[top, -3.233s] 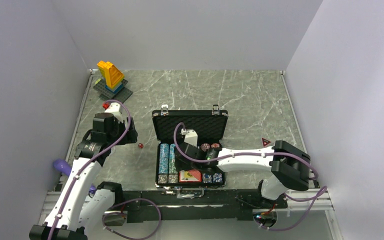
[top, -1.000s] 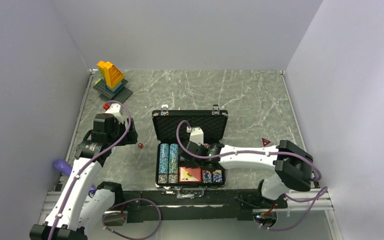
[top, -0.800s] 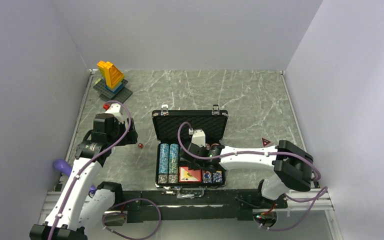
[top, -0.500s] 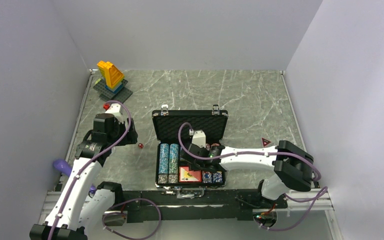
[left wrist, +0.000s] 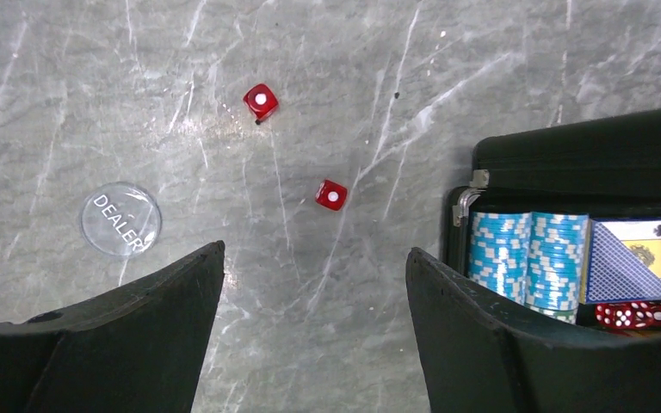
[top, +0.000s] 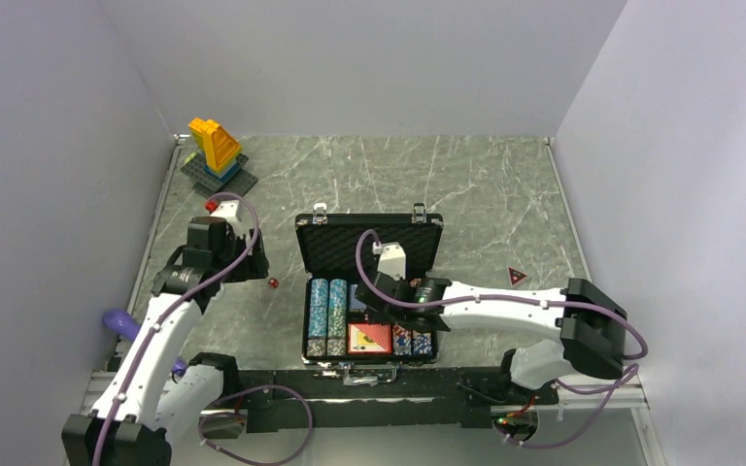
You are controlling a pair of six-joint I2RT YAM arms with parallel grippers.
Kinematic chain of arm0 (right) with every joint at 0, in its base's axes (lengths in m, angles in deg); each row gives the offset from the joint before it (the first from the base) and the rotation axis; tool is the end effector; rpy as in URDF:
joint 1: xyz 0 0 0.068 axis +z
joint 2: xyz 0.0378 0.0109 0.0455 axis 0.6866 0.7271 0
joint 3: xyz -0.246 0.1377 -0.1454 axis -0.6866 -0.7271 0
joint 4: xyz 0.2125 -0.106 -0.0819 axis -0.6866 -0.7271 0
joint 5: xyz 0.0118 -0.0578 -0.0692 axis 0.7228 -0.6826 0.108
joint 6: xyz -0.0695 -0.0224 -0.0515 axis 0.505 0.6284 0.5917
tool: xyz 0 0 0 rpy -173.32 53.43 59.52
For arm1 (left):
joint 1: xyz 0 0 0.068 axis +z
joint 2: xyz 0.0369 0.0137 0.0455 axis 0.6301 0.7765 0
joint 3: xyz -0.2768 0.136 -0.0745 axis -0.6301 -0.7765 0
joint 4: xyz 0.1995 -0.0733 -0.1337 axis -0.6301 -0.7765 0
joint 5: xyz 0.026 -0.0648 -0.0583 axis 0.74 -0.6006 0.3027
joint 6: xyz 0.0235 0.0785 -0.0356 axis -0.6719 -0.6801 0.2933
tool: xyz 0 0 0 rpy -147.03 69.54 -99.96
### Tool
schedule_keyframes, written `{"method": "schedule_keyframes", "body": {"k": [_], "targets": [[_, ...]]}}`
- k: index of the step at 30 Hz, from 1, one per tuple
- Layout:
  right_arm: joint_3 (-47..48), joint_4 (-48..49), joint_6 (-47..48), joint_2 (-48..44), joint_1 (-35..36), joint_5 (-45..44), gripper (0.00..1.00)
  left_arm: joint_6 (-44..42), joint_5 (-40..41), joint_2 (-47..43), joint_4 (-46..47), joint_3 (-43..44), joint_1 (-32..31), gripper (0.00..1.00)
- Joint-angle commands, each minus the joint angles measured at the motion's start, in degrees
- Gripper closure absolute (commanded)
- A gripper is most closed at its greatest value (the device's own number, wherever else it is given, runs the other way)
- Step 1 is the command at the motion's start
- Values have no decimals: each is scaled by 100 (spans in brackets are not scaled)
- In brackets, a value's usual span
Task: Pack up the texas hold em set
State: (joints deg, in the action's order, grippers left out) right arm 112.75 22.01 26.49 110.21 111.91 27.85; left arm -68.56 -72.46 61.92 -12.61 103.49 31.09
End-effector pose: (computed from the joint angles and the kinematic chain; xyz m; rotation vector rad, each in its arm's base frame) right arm 0.1356 0.2510 0.2232 -0.2276 2.4717 0.3042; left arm 0.1619 -0.0232 0.2715 -0.1288 2.3339 -0.2034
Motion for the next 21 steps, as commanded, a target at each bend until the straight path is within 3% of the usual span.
{"method": "schedule_keyframes", "body": {"k": [1, 12, 21], "targets": [[-5, 166, 251, -582, -124, -153, 51, 64, -292, 449, 302, 142, 256, 19], [-683, 1054, 533, -1469, -399, 36, 50, 383, -244, 2759, 697, 800, 715, 35], [-1051, 1492, 552, -1775, -428, 284, 50, 577, 195, 3733, 802, 1113, 718, 41]]}}
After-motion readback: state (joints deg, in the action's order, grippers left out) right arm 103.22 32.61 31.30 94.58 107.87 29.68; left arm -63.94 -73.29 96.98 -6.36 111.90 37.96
